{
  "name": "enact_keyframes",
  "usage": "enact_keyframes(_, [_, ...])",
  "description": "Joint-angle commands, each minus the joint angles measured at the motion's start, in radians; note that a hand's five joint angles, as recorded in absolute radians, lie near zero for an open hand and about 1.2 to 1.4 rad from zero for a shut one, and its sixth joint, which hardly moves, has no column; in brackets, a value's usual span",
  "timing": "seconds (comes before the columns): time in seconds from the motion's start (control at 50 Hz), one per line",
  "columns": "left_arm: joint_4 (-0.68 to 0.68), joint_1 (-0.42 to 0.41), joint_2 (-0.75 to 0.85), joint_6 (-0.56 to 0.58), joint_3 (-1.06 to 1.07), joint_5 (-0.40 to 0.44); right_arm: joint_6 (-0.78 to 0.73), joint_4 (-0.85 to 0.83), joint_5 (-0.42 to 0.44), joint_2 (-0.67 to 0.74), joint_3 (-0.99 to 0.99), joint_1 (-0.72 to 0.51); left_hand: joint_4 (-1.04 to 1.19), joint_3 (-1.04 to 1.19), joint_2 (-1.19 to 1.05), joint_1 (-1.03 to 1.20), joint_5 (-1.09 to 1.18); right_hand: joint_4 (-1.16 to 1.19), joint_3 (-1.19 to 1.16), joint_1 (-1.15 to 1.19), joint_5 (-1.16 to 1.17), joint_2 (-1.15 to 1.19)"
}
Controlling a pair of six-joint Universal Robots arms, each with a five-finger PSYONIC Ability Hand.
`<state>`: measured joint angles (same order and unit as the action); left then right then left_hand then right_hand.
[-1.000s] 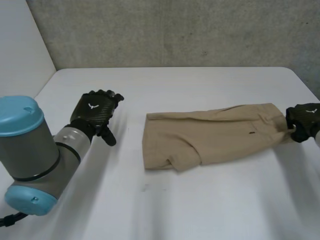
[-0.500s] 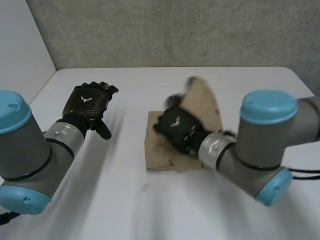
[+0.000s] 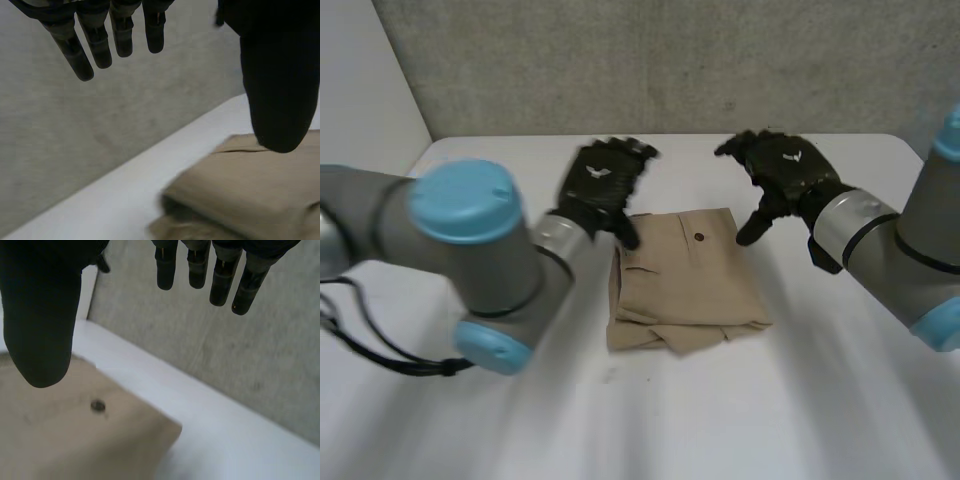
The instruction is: Fold the shorts.
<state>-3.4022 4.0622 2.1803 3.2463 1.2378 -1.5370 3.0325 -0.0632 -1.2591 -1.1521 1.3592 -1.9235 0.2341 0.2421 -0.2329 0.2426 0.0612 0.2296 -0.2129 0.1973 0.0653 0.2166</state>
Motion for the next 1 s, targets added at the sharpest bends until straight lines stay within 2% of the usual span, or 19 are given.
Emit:
enact_keyframes(0.02, [0.110,-0.060,0.157,-0.020,-0.138,-0.005,-0.021,0.075,-0.003,0.137,-0.064,-0.006,0.056,0.048,-0.057,0.047,0.054,-0.055,0.038,-0.023,-0.065,-0.042])
enact_keyframes(0.12, [0.201,-0.046,0.203,-0.017,-0.152,-0.034,-0.021,0.103,-0.003,0.203,-0.097,-0.012,0.062,0.054,-0.063,0.053,0.060,-0.055,0.038,-0.023,-0.065,-0.042])
enact_keyframes(0.22, [0.290,0.007,0.223,-0.008,-0.132,-0.133,-0.034,0.131,-0.011,0.281,-0.135,-0.017,0.065,0.057,-0.066,0.056,0.063,-0.055,0.038,-0.023,-0.065,-0.042])
enact_keyframes(0.28, [0.334,0.026,0.219,-0.007,-0.115,-0.149,-0.053,0.184,-0.022,0.331,-0.172,-0.025,0.065,0.057,-0.066,0.056,0.063,-0.055,0.038,-0.023,-0.065,-0.042])
enact_keyframes(0.38, [0.354,0.009,0.208,-0.008,-0.104,-0.147,-0.152,0.253,-0.048,0.361,-0.215,-0.031,0.062,0.054,-0.063,0.053,0.060,-0.055,0.038,-0.023,-0.065,-0.042])
enact_keyframes(0.52, [0.350,-0.054,0.055,-0.010,-0.086,-0.140,-0.172,0.258,-0.066,0.247,-0.216,-0.037,0.032,0.024,-0.033,0.024,0.031,-0.055,0.038,-0.023,-0.065,-0.042])
enact_keyframes(0.62, [0.340,-0.060,-0.071,-0.010,-0.061,-0.135,-0.118,0.226,-0.078,0.122,-0.195,-0.035,0.012,0.004,-0.013,0.003,0.010,-0.055,0.038,-0.023,-0.065,-0.042])
enact_keyframes(0.7, [0.340,-0.046,-0.174,-0.011,-0.040,-0.135,-0.043,0.149,-0.129,-0.007,-0.146,-0.023,0.009,0.001,-0.010,0.000,0.007,-0.055,0.038,-0.023,-0.065,-0.042])
enact_keyframes(0.78, [0.351,0.023,-0.281,-0.017,-0.032,-0.144,0.005,0.088,-0.193,-0.124,-0.094,-0.022,0.012,0.004,-0.013,0.003,0.010,-0.055,0.038,-0.023,-0.065,-0.042])
enact_keyframes(0.8, [0.362,0.073,-0.325,-0.022,-0.031,-0.147,0.012,0.074,-0.221,-0.161,-0.071,-0.019,0.012,0.004,-0.013,0.003,0.010,-0.055,0.038,-0.023,-0.065,-0.042])
enact_keyframes(0.88, [0.437,0.176,-0.424,-0.066,0.002,-0.143,0.005,0.069,-0.285,-0.239,-0.026,-0.014,0.003,-0.005,-0.004,-0.006,0.001,-0.055,0.038,-0.023,-0.065,-0.042])
enact_keyframes(1.0, [0.509,0.238,-0.502,-0.146,0.029,-0.137,-0.011,0.132,-0.321,-0.293,-0.012,0.011,-0.003,-0.011,0.002,-0.012,-0.005,-0.055,0.038,-0.023,-0.065,-0.042])
